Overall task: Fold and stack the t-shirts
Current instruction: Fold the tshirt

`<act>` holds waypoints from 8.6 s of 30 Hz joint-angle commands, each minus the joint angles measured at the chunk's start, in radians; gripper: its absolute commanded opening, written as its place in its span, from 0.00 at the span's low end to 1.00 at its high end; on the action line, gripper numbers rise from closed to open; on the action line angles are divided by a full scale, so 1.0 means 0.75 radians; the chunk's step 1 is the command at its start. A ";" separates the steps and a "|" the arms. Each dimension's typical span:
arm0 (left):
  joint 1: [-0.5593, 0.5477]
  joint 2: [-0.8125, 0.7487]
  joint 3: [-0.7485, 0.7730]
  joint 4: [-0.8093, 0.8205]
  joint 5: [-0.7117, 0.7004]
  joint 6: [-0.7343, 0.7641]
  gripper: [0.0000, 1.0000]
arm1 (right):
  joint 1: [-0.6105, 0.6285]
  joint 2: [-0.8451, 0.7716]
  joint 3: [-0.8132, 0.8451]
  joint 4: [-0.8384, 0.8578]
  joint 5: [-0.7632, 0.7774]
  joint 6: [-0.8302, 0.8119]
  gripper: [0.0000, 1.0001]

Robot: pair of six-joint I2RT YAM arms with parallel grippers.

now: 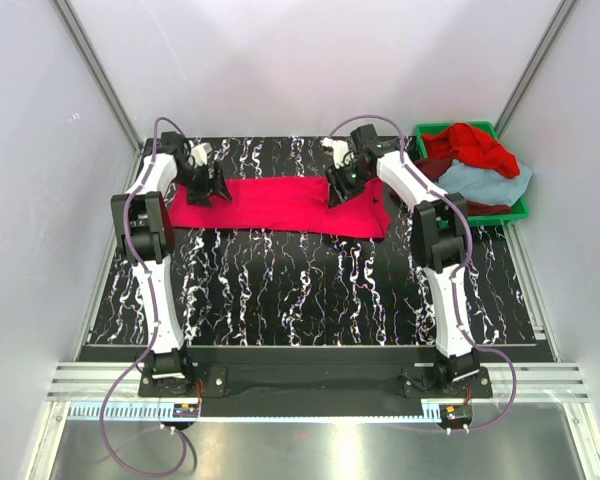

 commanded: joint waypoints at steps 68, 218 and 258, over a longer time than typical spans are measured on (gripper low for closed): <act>-0.047 -0.092 -0.097 0.024 -0.099 0.014 0.82 | 0.095 -0.089 -0.018 0.286 0.197 -0.278 0.44; -0.047 -0.530 -0.341 0.038 -0.841 0.192 0.94 | -0.200 -0.077 0.077 0.192 0.160 0.685 0.79; 0.074 -0.319 -0.414 -0.077 -0.432 0.249 0.00 | -0.231 0.103 -0.008 0.184 0.171 0.611 0.78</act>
